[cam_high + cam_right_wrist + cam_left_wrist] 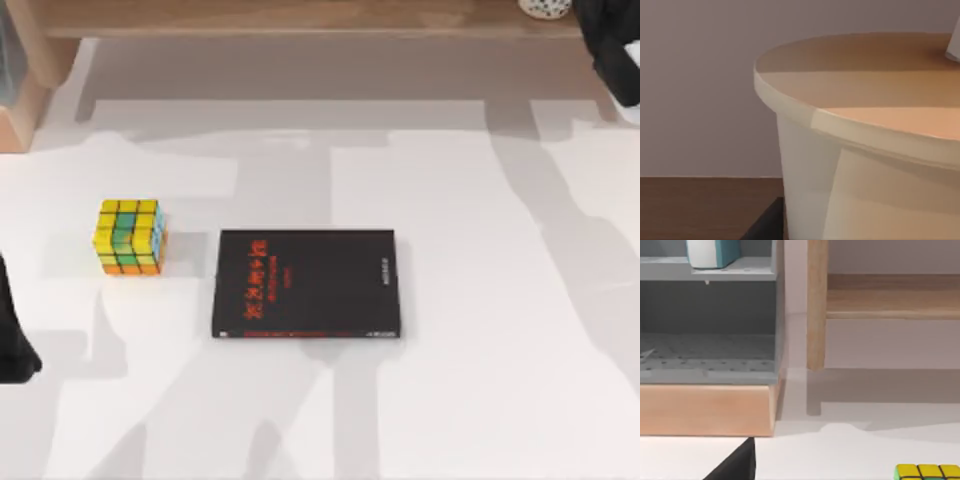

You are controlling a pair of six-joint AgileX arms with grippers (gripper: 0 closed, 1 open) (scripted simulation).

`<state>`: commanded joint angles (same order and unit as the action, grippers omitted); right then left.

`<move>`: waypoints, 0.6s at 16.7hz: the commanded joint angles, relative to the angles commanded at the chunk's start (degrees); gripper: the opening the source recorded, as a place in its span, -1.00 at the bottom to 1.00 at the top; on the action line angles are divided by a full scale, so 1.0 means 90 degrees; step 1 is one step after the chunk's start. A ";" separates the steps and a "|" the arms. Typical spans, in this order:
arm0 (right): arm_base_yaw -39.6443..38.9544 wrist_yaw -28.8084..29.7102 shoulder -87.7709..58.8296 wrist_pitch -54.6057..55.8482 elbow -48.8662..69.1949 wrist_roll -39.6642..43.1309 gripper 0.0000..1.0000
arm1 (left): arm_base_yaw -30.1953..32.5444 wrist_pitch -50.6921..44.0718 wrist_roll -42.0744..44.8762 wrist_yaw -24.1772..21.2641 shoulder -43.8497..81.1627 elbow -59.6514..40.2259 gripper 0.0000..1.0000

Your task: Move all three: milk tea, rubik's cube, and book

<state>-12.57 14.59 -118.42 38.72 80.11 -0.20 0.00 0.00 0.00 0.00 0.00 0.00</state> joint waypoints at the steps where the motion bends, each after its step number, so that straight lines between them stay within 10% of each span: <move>1: -0.0017 0.0011 0.0065 0.0017 -0.0075 0.0000 -1.00 | 0.0000 0.0000 0.0000 0.0000 0.0000 0.0000 1.00; 10: -0.0219 0.0205 0.1210 0.0278 -0.1508 -0.0005 -1.00 | 0.0000 0.0000 0.0000 0.0000 0.0000 0.0000 1.00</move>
<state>-14.54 16.43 -107.52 41.23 66.54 -0.24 0.00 0.00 0.00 0.00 0.00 0.00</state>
